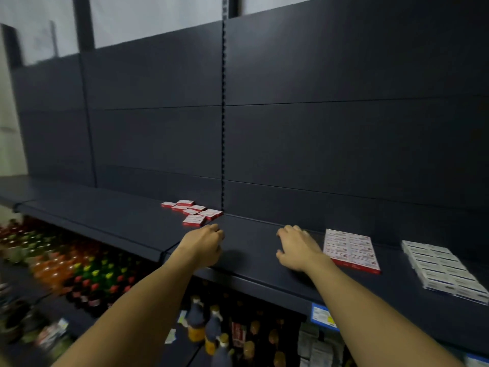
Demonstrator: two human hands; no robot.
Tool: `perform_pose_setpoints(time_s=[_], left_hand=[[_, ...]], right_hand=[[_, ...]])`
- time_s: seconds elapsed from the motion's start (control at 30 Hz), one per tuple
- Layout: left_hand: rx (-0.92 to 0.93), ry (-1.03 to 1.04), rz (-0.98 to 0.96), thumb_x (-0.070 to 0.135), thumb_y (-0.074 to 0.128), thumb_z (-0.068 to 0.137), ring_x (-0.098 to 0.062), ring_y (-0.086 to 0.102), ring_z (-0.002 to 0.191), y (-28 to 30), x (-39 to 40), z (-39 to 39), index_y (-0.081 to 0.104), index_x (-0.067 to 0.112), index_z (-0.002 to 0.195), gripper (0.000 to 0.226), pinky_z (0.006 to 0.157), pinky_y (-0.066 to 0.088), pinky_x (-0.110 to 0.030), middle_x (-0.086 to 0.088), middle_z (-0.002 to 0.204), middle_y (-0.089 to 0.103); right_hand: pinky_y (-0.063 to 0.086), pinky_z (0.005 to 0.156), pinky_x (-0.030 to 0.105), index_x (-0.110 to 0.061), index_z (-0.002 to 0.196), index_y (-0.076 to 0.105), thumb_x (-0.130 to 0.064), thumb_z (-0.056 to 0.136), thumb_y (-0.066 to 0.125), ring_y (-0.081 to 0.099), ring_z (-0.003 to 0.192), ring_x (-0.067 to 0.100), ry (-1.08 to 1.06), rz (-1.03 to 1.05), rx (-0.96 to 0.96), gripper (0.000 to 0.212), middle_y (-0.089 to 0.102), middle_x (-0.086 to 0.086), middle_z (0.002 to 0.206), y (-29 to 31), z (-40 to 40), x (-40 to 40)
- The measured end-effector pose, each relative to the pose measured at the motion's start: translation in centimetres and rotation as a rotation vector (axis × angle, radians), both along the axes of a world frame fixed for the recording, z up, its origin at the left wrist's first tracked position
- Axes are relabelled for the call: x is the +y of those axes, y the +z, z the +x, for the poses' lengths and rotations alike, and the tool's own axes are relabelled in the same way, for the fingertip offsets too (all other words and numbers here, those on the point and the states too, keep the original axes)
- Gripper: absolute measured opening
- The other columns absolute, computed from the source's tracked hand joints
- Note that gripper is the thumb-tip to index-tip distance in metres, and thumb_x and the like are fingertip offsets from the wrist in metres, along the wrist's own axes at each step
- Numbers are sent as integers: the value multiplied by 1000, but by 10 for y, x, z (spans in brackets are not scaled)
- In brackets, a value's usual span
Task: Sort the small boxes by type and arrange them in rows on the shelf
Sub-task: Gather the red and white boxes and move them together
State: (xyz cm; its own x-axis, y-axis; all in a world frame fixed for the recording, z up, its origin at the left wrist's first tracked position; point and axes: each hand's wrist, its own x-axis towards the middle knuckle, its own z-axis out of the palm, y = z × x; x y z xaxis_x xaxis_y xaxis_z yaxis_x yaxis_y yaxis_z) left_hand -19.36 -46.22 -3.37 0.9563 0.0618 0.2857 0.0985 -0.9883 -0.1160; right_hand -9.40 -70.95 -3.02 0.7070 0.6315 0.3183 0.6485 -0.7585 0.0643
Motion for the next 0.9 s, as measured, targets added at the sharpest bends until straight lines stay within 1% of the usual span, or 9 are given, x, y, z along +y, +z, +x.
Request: perform_pose_setpoints(time_s=[0.1, 0.17, 0.27, 0.37, 0.47, 0.6, 0.67, 0.8, 0.9], left_hand=[[-12, 33, 17, 27, 50, 94, -24, 59, 107, 6, 23, -17, 60, 16, 126, 35, 79, 52, -38, -1, 126, 54], [-20, 47, 12, 28, 51, 94, -24, 59, 108, 10, 41, -27, 60, 17, 128, 37, 80, 53, -38, 0, 126, 54], [-35, 63, 18, 27, 51, 94, -22, 57, 105, 16, 70, -38, 58, 19, 129, 36, 77, 51, -36, 0, 121, 54], [-53, 75, 4, 26, 51, 95, -21, 57, 109, 25, 99, -43, 59, 19, 131, 37, 81, 53, -36, 1, 126, 55], [-89, 79, 2, 24, 49, 95, -21, 57, 111, 30, 124, -46, 60, 18, 127, 35, 80, 53, -36, 0, 129, 56], [-116, 102, -65, 22, 48, 96, -24, 55, 121, 31, 155, -48, 52, 19, 139, 44, 87, 51, -35, -3, 140, 52], [-115, 118, -88, 24, 48, 95, -24, 55, 122, 30, 172, -49, 51, 17, 140, 45, 89, 51, -36, -4, 141, 51], [-86, 170, -92, 27, 50, 94, -24, 56, 117, 24, 203, -49, 54, 15, 134, 42, 88, 52, -38, -5, 134, 53], [-54, 179, -110, 28, 53, 95, -23, 54, 123, 21, 224, -46, 50, 17, 141, 48, 94, 51, -38, -3, 141, 50]], right_hand=[[38, 104, 38, -11, 133, 49, -34, 93, 53, 45, 124, 26, 45, -3, 3, 46, 51, 8, 133, 5, -14, 40], [38, 105, 39, -11, 134, 48, -33, 94, 53, 45, 125, 27, 63, -4, 7, 46, 51, 8, 134, 8, -22, 64], [38, 105, 38, -10, 134, 48, -33, 93, 54, 44, 126, 27, 78, -2, 3, 47, 50, 8, 135, 12, -32, 98], [38, 105, 38, -11, 134, 49, -32, 93, 54, 44, 125, 27, 79, 9, 6, 47, 50, 8, 135, 16, -37, 128], [38, 104, 38, -10, 134, 49, -32, 93, 55, 44, 125, 27, 67, 16, 10, 46, 50, 8, 135, 18, -39, 155], [38, 105, 38, -10, 135, 49, -31, 93, 54, 45, 125, 27, 49, 31, 21, 47, 51, 8, 135, 17, -39, 189], [39, 105, 38, -10, 135, 49, -32, 93, 54, 45, 125, 26, 44, 39, 32, 47, 51, 8, 135, 18, -38, 205], [40, 105, 38, -10, 134, 50, -32, 93, 54, 46, 124, 26, 47, 48, 36, 46, 52, 8, 134, 21, -35, 232], [39, 103, 38, -10, 130, 51, -32, 93, 55, 47, 123, 27, 52, 28, 29, 43, 53, 8, 132, 21, -30, 251]])
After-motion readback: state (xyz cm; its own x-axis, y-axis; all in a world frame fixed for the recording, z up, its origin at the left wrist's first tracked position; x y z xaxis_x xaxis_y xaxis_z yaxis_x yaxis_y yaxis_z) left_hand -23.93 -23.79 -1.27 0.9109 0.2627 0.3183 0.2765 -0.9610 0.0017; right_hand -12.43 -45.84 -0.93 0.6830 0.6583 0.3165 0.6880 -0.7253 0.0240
